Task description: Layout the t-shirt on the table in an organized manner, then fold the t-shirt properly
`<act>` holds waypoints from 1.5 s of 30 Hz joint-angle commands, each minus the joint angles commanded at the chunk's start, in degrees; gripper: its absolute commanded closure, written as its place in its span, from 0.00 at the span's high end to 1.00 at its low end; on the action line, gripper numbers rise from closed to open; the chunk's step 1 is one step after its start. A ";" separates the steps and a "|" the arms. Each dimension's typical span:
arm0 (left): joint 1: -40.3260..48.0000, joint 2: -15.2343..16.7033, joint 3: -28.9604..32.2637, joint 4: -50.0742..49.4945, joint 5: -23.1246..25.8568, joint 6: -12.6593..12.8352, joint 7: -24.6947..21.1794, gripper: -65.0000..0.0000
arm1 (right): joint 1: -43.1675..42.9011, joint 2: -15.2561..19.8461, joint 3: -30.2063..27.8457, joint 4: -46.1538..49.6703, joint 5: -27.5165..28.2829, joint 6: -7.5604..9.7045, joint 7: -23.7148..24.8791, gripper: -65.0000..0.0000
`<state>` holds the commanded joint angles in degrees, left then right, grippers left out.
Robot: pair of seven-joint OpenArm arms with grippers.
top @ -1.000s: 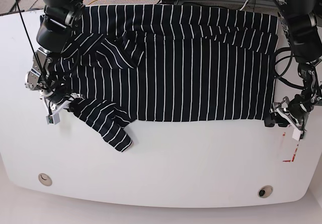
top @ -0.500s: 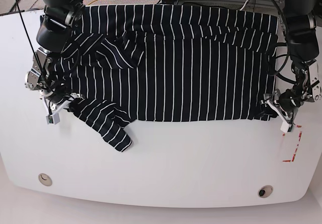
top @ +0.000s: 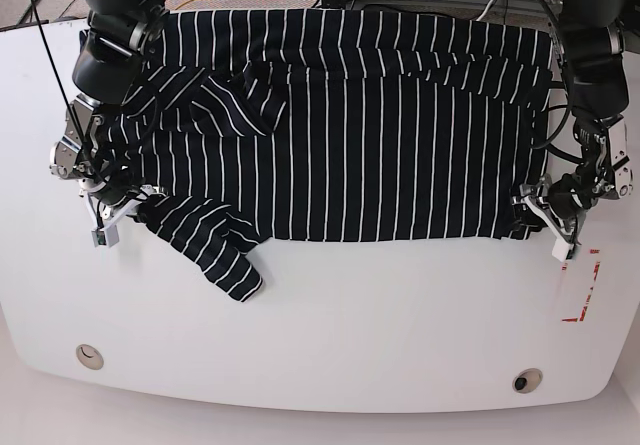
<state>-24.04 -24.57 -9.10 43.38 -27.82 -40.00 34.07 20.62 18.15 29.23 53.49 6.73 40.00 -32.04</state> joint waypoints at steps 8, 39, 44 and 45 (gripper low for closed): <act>0.00 0.18 0.00 0.00 0.00 1.98 -0.09 0.00 | 0.09 0.00 0.00 0.18 0.00 0.00 -0.18 0.01; 11.25 -0.18 -8.70 28.92 -0.35 0.00 14.86 0.00 | -12.31 0.00 0.53 41.49 0.18 0.00 -18.81 0.00; 14.77 -0.09 -11.52 35.78 -0.35 0.00 18.11 0.00 | -15.38 -0.09 0.62 46.77 0.18 0.00 -21.36 0.00; 15.38 -0.09 -12.04 36.75 -0.35 0.00 18.46 0.00 | -16.00 -0.09 0.62 47.74 0.18 0.00 -22.07 0.00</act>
<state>-8.66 -24.66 -21.14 80.13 -28.18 -40.00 52.53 4.62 18.07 29.85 101.23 6.90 40.00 -54.11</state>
